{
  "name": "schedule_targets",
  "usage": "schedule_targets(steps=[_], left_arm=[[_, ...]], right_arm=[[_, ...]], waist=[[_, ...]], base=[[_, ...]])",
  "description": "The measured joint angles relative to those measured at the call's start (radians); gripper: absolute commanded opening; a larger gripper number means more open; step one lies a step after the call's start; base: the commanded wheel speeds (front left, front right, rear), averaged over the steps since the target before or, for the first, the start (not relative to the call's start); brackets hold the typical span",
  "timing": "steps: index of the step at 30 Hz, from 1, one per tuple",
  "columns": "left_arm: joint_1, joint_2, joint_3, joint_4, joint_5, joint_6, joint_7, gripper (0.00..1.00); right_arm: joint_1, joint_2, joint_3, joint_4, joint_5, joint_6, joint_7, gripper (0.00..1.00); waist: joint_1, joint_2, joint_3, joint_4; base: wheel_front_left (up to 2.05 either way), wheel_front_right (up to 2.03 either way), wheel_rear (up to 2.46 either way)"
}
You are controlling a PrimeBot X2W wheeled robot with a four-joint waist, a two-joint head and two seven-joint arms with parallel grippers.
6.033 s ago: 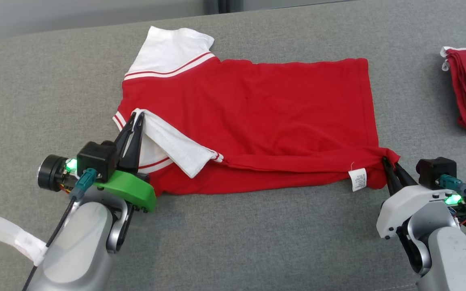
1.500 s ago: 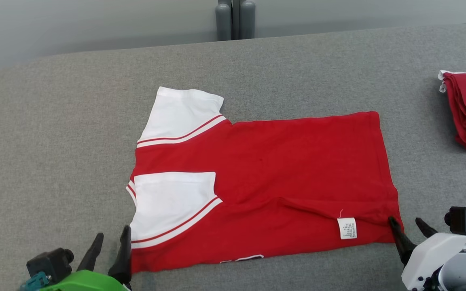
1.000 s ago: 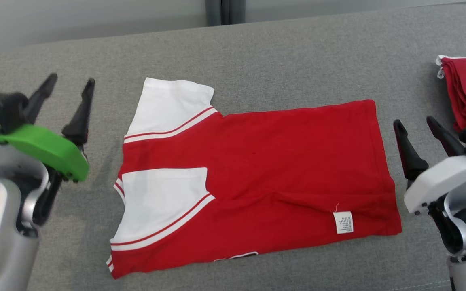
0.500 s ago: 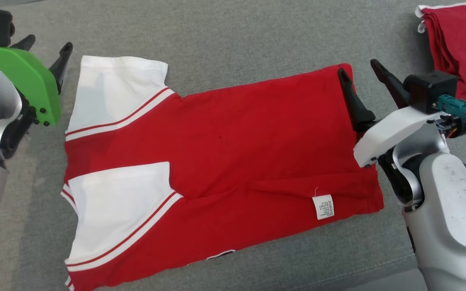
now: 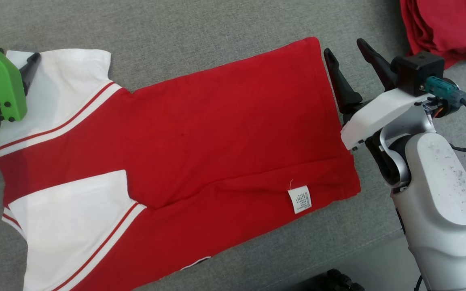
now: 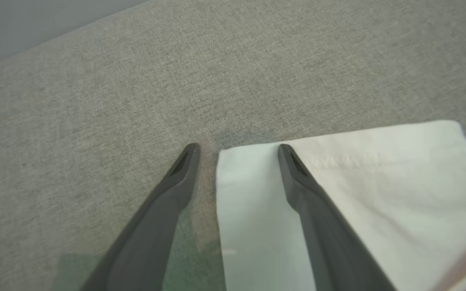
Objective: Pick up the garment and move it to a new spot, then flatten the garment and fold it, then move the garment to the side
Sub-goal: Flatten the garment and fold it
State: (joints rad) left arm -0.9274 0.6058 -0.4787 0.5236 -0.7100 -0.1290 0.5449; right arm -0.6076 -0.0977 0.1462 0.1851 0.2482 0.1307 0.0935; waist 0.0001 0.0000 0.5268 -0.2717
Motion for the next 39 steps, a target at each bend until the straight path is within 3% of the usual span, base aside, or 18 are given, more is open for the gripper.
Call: schedule_targets(steps=[7,8,9,10,11,12,16,24,39], left_arm=[[-0.017,0.006,0.002,0.021,-0.011,0.022,0.029,1.00],[-0.018,0.006,0.000,0.020,-0.017,0.020,0.037,0.96],[-0.021,0.006,-0.004,0.016,-0.022,0.018,0.045,0.80],[-0.022,0.006,-0.007,0.011,-0.026,0.016,0.054,0.42],[-0.022,0.006,-0.011,0.004,-0.030,0.015,0.063,0.32],[-0.022,0.007,-0.016,-0.001,-0.033,0.014,0.074,0.00],[-0.022,0.013,-0.040,-0.034,-0.053,0.006,0.114,0.00],[-0.019,0.022,-0.059,-0.105,-0.062,0.002,0.075,0.00],[-0.004,0.014,-0.083,-0.269,-0.081,0.001,-0.029,0.00]], right_arm=[[-0.014,0.000,0.004,0.016,0.003,0.000,-0.011,1.00],[-0.014,-0.001,0.003,0.016,0.003,0.000,-0.012,1.00],[-0.014,-0.003,0.001,0.017,0.003,0.000,-0.012,1.00],[-0.014,-0.006,-0.002,0.017,0.003,0.000,-0.012,1.00],[-0.015,-0.009,-0.006,0.018,0.003,0.000,-0.012,1.00],[-0.016,-0.010,-0.007,0.018,0.003,0.000,-0.012,1.00],[-0.020,-0.010,-0.008,0.016,0.003,0.000,-0.009,1.00],[-0.052,-0.009,-0.001,0.026,-0.001,0.000,0.008,1.00],[-0.173,-0.032,-0.050,0.289,-0.031,0.000,0.086,1.00]], waist=[[0.0000,0.0000,0.021,-0.021],[0.0000,0.0000,0.020,-0.019],[0.0000,0.0000,0.020,-0.017],[0.0000,0.0000,0.020,-0.014],[0.0000,0.0000,0.019,-0.010],[0.0000,0.0000,0.018,-0.007],[0.0000,0.0000,0.015,0.008],[0.0000,0.0000,0.009,0.036],[-0.0001,0.0000,-0.015,0.112]], base=[[0.00,0.00,0.00],[0.00,0.00,0.00],[0.00,0.00,0.00],[0.00,0.00,0.00],[0.00,0.00,0.00],[0.00,0.00,0.00],[0.00,0.00,0.00],[0.00,0.00,0.00],[0.00,0.00,0.00]])
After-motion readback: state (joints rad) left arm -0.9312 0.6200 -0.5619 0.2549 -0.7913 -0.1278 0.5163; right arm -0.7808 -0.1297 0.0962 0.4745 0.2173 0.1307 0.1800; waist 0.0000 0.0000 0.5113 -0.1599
